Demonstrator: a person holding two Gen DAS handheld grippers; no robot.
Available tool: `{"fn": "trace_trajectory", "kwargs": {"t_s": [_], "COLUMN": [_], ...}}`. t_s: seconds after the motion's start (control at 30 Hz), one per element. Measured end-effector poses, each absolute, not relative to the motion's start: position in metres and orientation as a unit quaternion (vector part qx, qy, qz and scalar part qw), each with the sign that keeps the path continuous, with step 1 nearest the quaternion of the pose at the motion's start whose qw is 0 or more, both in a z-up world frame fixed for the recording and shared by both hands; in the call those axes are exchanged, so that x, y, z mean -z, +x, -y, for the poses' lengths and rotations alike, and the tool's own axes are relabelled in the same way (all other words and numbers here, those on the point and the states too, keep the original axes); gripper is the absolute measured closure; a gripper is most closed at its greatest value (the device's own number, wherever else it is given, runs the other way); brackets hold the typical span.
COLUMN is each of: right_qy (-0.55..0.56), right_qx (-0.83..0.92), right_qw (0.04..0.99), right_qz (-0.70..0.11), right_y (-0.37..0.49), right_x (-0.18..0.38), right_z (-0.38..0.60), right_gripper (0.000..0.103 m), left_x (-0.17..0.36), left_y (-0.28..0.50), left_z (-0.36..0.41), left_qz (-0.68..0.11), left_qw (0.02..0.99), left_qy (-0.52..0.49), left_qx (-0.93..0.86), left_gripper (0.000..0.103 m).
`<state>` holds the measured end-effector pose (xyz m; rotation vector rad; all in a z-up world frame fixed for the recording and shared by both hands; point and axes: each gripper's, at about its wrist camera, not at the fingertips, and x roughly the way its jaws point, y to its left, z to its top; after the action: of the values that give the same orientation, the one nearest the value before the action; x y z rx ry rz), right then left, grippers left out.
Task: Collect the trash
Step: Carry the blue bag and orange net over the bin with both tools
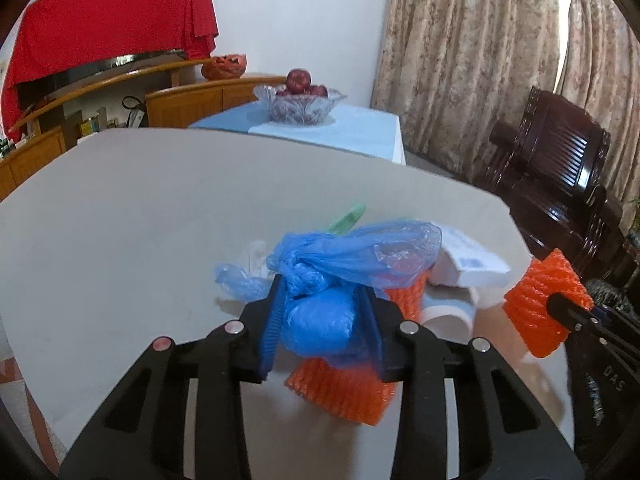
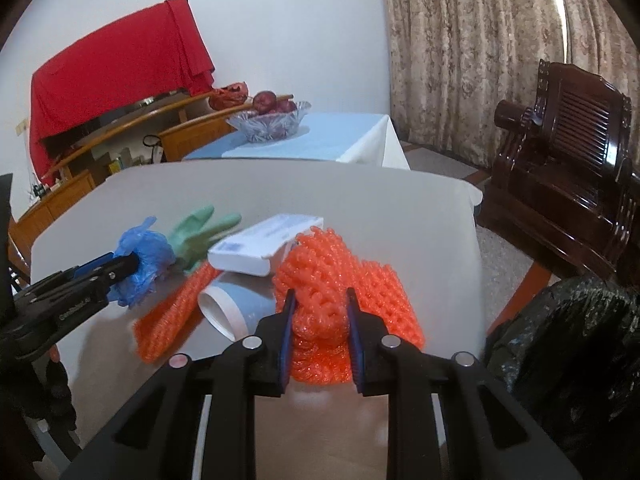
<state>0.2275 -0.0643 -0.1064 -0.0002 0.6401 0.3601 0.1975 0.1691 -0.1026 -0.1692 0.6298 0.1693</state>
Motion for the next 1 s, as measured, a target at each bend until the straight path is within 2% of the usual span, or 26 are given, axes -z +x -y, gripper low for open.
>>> {"fn": "trace_trajectory", "kwargs": {"t_s": [0.47,1.0], "right_qy": [0.012,0.02], "right_qx": [-0.185,-0.161], "right_qw": [0.945,0.959], "right_qz": [-0.271,-0.232], "right_y": [0.208,0.171], "right_x": [0.064,0.025], "right_z": [0.082,0.131], "right_gripper": [0.08,0.08], "left_x": [0.061,0.037], "left_y": [0.176,0.161], "left_z": [-0.135,-0.071], "left_qz": [-0.281,-0.263], "left_qw": [0.955,0.963], "left_qy": [-0.074,-0.062], "left_qx": [-0.058,0.013], "left_gripper": [0.069,0.069]}}
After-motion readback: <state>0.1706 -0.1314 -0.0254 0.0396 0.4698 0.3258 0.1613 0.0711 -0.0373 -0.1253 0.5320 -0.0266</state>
